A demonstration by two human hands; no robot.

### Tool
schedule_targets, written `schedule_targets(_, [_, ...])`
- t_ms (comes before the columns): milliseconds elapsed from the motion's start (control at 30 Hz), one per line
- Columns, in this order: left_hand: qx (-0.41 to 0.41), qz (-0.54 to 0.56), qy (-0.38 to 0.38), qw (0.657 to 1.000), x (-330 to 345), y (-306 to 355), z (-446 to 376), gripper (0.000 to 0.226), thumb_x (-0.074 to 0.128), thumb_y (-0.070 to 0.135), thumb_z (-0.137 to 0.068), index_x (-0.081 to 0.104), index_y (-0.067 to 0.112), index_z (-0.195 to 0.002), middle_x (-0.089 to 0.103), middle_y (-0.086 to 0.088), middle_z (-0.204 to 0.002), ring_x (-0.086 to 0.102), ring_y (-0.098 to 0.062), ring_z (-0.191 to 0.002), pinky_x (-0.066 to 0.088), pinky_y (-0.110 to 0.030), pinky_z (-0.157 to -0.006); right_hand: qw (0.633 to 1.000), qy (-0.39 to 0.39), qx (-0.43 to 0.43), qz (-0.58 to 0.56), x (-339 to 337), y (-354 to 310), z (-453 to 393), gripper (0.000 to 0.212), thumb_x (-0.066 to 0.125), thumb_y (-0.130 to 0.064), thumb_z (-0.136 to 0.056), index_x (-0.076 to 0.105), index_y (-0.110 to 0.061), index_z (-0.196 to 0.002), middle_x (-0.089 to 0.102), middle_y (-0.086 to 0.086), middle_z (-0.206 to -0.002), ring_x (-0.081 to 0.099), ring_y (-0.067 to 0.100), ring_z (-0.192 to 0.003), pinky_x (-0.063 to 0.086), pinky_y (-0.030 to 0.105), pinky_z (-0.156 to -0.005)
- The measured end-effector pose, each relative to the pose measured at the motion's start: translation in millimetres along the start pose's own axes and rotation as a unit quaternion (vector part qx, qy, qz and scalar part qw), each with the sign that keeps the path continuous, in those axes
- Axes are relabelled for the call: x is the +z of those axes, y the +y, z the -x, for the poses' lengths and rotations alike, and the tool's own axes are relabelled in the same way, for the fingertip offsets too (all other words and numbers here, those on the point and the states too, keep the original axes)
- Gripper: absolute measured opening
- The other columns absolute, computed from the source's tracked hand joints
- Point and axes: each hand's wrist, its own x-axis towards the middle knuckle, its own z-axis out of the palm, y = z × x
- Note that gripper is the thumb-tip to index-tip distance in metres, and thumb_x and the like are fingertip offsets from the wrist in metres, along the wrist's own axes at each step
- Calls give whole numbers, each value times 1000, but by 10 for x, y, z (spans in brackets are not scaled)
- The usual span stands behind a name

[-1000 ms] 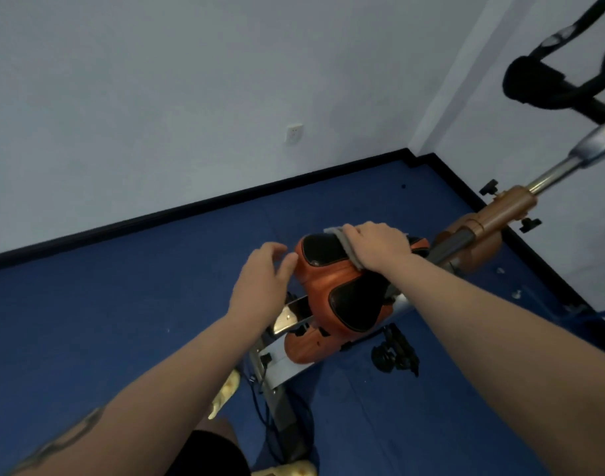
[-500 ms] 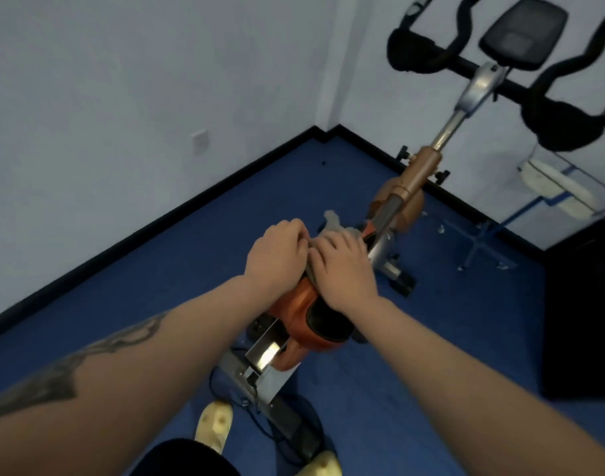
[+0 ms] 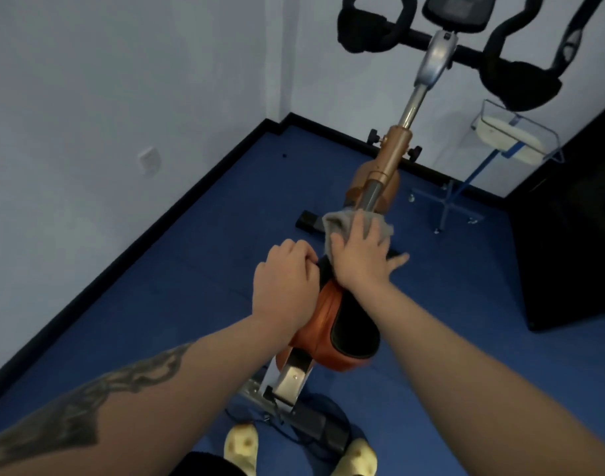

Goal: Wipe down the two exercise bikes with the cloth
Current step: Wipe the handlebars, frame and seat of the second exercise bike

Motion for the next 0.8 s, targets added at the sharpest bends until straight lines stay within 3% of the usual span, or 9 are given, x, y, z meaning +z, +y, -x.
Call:
schedule_targets(67, [-1,2,-5,1000,0,-1,7,10,47,20,-92,55,23,-91,52,9,-90,48,-14,-82,43,-38,-72,999,-10,32,4,-125,-136,-262,54,35,-43,-99,30,-23,-148,23,12,-156,16,40,-143,8,62,-114])
schedule_targets(133, [-2,6,-12,1000,-7,7,-3,12,45,19,-93,56,22,-93,54,7,-92,49,-14,-84,42,-37,-74,998,-8,29,-51,-177,-151,-337,45,42,-34,-96,40,-18,-139,33,13,-146,33,40,-131,30,44,-105])
schedule_targets(167, [-3,5,-15,1000,-10,6,-6,12,45,19,-94,57,22,-94,54,7,-93,49,-15,-85,42,-37,-74,996,-7,13,-83,-152,-121,-271,45,42,-34,-97,39,-19,-140,32,12,-146,38,39,-126,35,41,-97])
schedule_targets(267, [0,9,-25,1000,-17,4,-4,13,43,20,-94,56,23,-96,53,7,-94,48,-14,-87,44,-38,-75,992,28,-42,-115,-29,31,107,59,41,-43,-98,21,-23,-150,11,12,-157,42,41,-123,44,45,-95])
schedule_targets(333, [2,20,-27,999,-16,7,-11,13,43,20,-95,55,24,-94,52,8,-94,48,-13,-86,45,-38,-73,993,28,-29,-115,14,47,113,66,40,-46,-99,11,-23,-154,3,14,-159,42,41,-125,45,47,-96])
schedule_targets(467, [1,52,-19,998,-13,-4,-3,15,44,16,-95,56,22,-92,53,9,-92,48,-13,-84,47,-40,-72,985,9,84,-149,-120,-108,-139,69,34,-50,-101,7,-17,-155,27,20,-152,43,40,-127,41,42,-99])
schedule_targets(567, [4,74,-7,997,-21,-11,15,15,46,14,-94,58,21,-91,53,8,-90,49,-14,-82,47,-43,-70,992,5,71,-108,-38,-2,247,67,24,-49,-102,-3,-19,-155,36,20,-146,50,39,-116,40,41,-84])
schedule_targets(667, [12,66,-14,998,-30,8,18,12,47,16,-93,57,21,-90,54,6,-90,49,-16,-82,47,-43,-69,998,25,55,-31,80,195,740,60,22,-45,-102,13,-13,-152,52,17,-126,56,36,-99,33,37,-67])
schedule_targets(800, [17,47,-28,998,-39,7,14,10,47,19,-94,56,22,-93,53,5,-93,48,-17,-88,46,-43,-72,990,-49,110,-72,-75,81,391,48,31,-26,-103,29,-2,-144,44,22,-137,50,39,-118,40,42,-84])
